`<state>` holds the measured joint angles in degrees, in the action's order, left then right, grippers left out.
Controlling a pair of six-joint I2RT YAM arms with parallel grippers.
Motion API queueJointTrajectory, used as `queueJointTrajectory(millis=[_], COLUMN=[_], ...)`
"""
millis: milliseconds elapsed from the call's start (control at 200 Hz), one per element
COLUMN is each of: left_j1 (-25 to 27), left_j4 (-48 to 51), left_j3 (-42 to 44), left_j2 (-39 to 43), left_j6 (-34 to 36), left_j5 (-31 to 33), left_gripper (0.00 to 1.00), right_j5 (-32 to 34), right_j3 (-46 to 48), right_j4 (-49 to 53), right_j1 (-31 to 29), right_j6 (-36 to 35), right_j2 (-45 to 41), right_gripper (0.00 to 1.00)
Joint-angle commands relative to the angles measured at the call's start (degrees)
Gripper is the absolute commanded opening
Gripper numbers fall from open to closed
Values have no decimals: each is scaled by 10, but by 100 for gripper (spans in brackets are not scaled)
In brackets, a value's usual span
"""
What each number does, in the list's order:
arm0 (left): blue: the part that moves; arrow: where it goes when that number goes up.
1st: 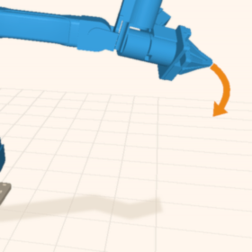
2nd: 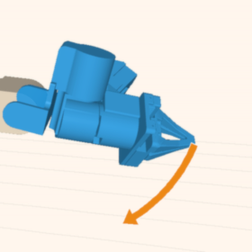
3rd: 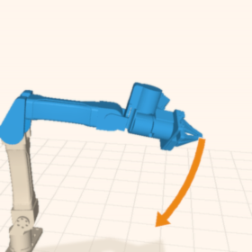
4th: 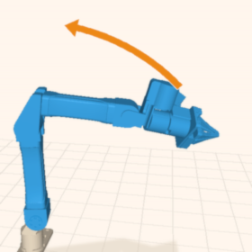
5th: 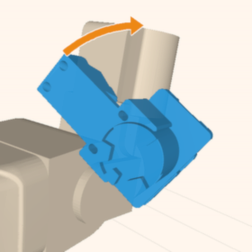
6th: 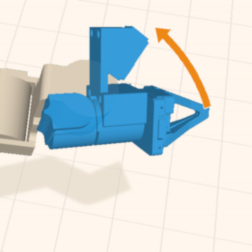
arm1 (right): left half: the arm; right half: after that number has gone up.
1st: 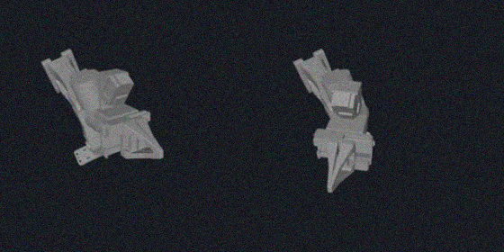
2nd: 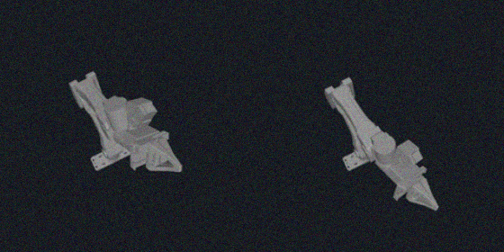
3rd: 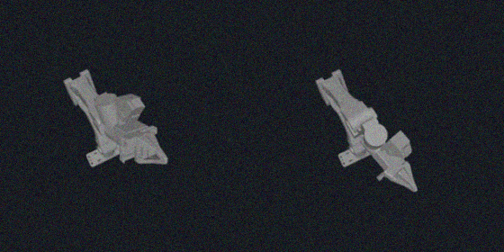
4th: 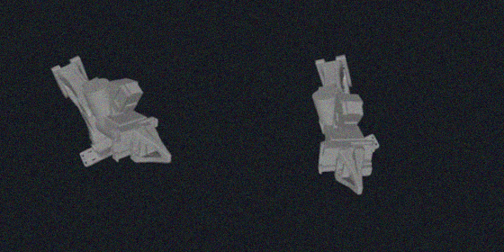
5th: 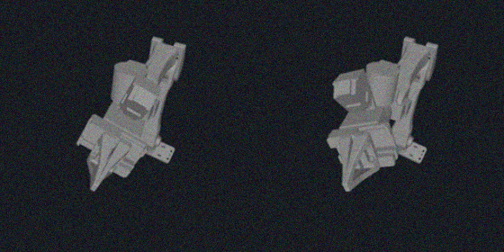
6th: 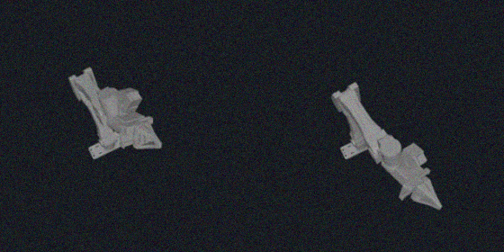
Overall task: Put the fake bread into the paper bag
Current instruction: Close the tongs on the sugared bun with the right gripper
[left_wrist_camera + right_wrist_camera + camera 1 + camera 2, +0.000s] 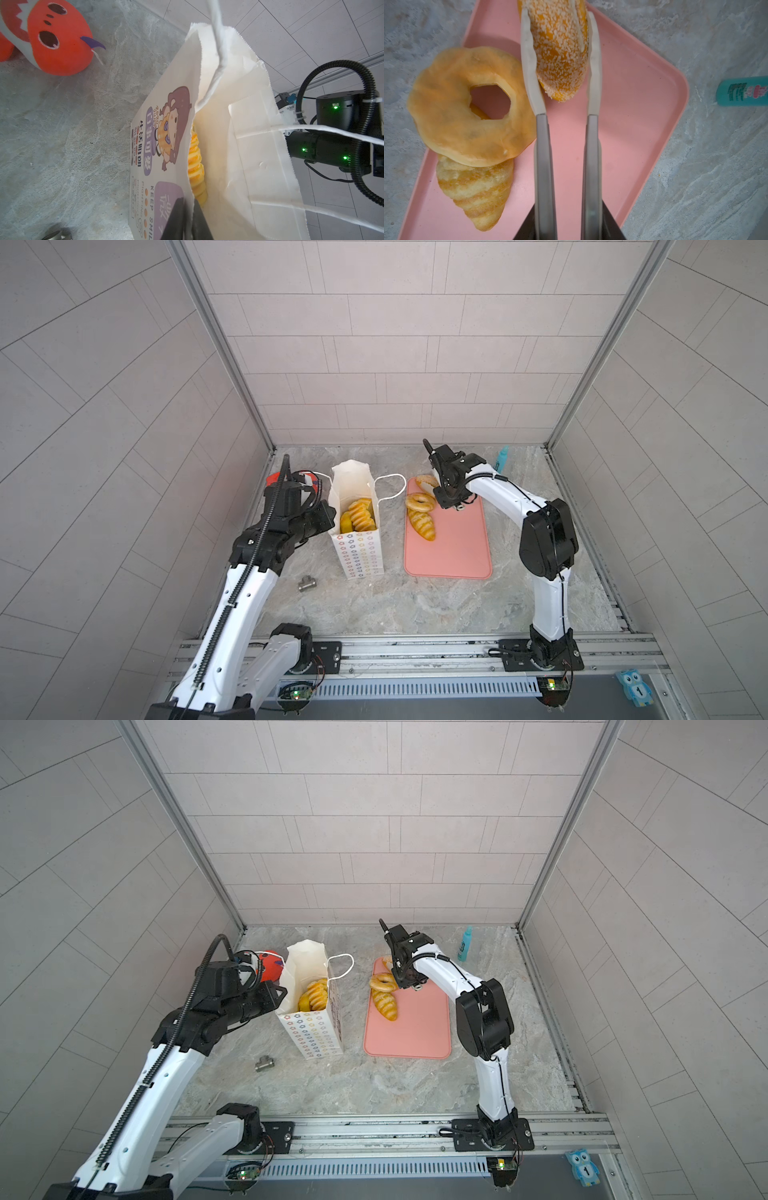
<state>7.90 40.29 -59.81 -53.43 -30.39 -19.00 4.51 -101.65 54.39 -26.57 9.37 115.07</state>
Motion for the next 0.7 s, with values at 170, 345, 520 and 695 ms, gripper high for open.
queueJointTrajectory(millis=[170,345,520,695], left_j1=[0,1,1,1], left_j4=[-6,-6,-4,-1], left_j3=[-5,-5,-6,-5], left_j2=[5,9,12,17], left_j6=[5,3,2,2], left_j5=[4,4,4,5], left_gripper=[13,13,13,13], right_j5=[14,14,14,7], right_j3=[13,30,50,77], right_j4=[5,5,6,4], right_j1=[1,1,0,0], right_j6=[17,28,39,44], right_j2=[-77,-111,-151,-191], right_gripper=[35,35,35,35])
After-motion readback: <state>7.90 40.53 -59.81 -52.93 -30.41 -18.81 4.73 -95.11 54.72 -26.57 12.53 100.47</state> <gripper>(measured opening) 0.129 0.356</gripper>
